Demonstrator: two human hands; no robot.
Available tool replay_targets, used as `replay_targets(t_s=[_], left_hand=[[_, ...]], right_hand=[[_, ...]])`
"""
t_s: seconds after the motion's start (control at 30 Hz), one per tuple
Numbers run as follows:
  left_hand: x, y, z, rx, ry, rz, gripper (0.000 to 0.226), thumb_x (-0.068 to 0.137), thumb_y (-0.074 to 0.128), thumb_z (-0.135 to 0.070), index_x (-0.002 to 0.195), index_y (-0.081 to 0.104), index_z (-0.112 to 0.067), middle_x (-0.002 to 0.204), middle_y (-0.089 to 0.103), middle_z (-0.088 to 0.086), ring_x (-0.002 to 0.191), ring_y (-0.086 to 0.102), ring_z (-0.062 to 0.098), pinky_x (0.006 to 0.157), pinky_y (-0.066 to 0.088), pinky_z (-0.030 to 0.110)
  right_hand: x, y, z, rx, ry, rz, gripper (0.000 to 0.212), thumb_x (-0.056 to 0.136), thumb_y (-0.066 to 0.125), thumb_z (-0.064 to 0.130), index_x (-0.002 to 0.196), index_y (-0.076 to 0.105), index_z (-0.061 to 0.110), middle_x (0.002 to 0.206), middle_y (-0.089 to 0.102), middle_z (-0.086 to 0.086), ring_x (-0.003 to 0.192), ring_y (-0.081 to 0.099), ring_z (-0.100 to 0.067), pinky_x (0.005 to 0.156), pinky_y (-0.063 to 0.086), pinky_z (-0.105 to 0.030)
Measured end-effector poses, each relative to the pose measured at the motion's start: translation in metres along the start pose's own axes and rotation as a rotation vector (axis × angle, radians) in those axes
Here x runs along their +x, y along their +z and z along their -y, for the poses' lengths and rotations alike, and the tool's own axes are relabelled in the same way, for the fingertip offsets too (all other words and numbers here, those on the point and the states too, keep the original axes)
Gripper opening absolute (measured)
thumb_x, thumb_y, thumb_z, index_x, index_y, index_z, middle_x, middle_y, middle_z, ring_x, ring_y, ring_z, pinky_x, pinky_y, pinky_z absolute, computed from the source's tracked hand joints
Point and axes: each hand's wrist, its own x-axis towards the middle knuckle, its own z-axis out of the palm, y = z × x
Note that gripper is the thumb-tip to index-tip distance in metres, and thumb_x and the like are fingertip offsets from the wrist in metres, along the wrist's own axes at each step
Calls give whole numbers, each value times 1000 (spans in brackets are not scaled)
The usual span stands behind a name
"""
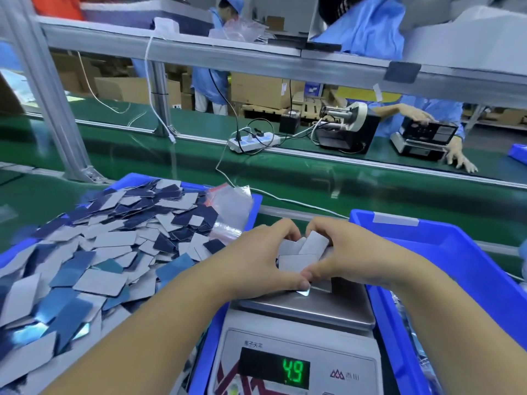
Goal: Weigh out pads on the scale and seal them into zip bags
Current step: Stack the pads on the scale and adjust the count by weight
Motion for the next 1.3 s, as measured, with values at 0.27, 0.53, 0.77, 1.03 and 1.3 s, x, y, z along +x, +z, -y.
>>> replay_targets(t_s=[0.27, 0.53, 0.77, 1.03, 1.3], left_hand=[[3, 1, 2, -88, 132, -163, 47, 73, 86, -37, 97, 46, -42, 97, 59, -23, 78, 54, 3, 66, 44, 15], [3, -1, 4, -44, 222, -236, 27, 80, 83, -27, 98, 63, -28, 83, 62, -18, 77, 53, -3, 64, 35, 9], [4, 2, 11, -19, 167, -171, 14, 88, 72, -32, 100, 65, -36, 85, 63, -20, 84, 55, -1, 65, 38, 10], [7, 1, 17, 57, 107, -194, 14, 92, 66, -37, 106, 65, -35, 96, 61, -17, 96, 50, 0, 78, 37, 13], [5, -1, 23, 83, 129, -166, 25, 92, 67, -28, 116, 68, -34, 105, 60, -15, 99, 49, -3, 82, 34, 9]], right_hand=[[-1, 6, -2, -58, -158, -148, 38, 72, 82, 39, 83, 46, 42, 81, 54, 33, 68, 47, 6, 60, 38, -12], [1, 7, -6, 48, -239, -249, 34, 74, 80, 28, 86, 49, 36, 79, 58, 18, 71, 48, -2, 62, 41, -19], [6, 14, -13, 15, -212, -140, 23, 80, 77, 36, 93, 58, 39, 90, 61, 25, 81, 55, 3, 66, 43, -13], [7, 13, -13, 20, -218, -170, 23, 79, 78, 33, 95, 62, 38, 89, 63, 23, 82, 58, 1, 69, 46, -16], [2, 10, -14, -157, -254, -169, 17, 85, 74, 29, 99, 68, 36, 87, 67, 15, 83, 57, -4, 70, 45, -17]])
